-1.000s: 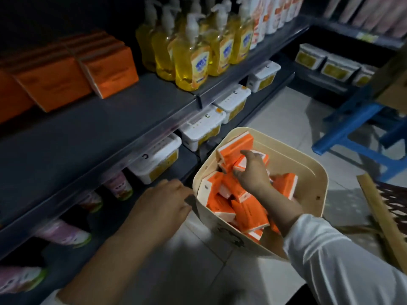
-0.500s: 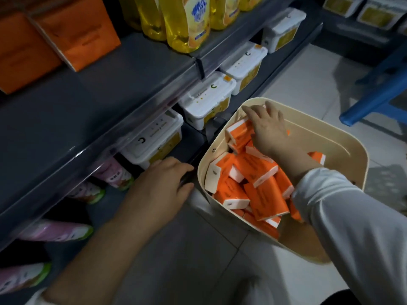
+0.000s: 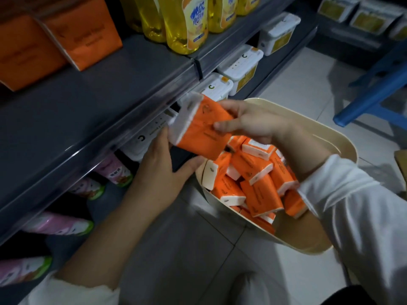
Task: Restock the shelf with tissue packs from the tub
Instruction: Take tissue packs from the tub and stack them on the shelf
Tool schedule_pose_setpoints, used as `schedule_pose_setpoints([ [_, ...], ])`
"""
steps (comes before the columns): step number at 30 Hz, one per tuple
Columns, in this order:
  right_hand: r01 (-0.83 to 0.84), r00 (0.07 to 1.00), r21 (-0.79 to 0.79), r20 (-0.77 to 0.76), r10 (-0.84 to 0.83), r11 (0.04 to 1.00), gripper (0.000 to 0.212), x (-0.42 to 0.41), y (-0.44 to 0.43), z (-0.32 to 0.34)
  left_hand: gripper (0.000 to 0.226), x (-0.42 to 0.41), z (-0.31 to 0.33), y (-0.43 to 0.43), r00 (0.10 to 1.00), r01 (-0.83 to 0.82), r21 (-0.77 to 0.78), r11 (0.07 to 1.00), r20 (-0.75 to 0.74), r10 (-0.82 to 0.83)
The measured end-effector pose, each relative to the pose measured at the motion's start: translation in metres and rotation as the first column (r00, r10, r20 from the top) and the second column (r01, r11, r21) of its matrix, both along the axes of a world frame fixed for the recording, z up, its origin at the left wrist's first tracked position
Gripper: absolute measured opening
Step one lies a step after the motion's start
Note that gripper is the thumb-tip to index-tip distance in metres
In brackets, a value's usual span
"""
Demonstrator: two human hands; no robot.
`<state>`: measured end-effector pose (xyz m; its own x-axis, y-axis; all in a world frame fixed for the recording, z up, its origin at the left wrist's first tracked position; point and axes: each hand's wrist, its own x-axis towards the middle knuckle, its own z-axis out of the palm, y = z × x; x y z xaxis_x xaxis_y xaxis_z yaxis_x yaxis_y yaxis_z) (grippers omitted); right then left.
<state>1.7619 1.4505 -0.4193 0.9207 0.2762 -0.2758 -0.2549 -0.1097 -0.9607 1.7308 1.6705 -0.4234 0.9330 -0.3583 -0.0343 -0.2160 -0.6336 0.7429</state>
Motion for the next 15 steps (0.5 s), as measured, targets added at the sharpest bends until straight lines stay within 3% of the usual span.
schedule_pose_setpoints([
  [3,-0.022,0.996,0.195,-0.083,0.038,0.981,0.029,0.0,0.019,-0.013,0.058,0.003,0.003,0.005,0.989,-0.138,-0.114,0.984,0.029,0.142],
  [6,0.115,0.985,0.154,-0.146,-0.092,0.981,0.019,0.001,0.021,-0.033,0.036,0.007,0.005,0.011,0.981,-0.187,-0.1,0.977,0.023,0.19],
  [9,0.378,0.915,-0.222,-0.06,-0.399,0.899,0.005,0.0,0.012,-0.067,0.037,0.008,0.006,0.016,0.974,-0.227,-0.077,0.971,-0.028,0.226],
  [10,0.363,0.919,-0.4,0.003,-0.395,0.842,0.008,-0.003,0.008,-0.081,0.038,0.009,0.006,0.017,0.972,-0.236,-0.061,0.97,-0.039,0.234],
  [12,0.17,0.978,-0.686,0.03,-0.207,0.707,0.029,-0.012,0.006,-0.104,0.038,0.01,0.005,0.02,0.969,-0.246,-0.04,0.969,-0.051,0.243],
  [15,0.019,0.991,-0.825,0.09,0.097,0.565,0.046,-0.022,0.017,-0.127,0.034,0.012,0.003,0.024,0.96,-0.273,-0.018,0.962,-0.069,0.272],
])
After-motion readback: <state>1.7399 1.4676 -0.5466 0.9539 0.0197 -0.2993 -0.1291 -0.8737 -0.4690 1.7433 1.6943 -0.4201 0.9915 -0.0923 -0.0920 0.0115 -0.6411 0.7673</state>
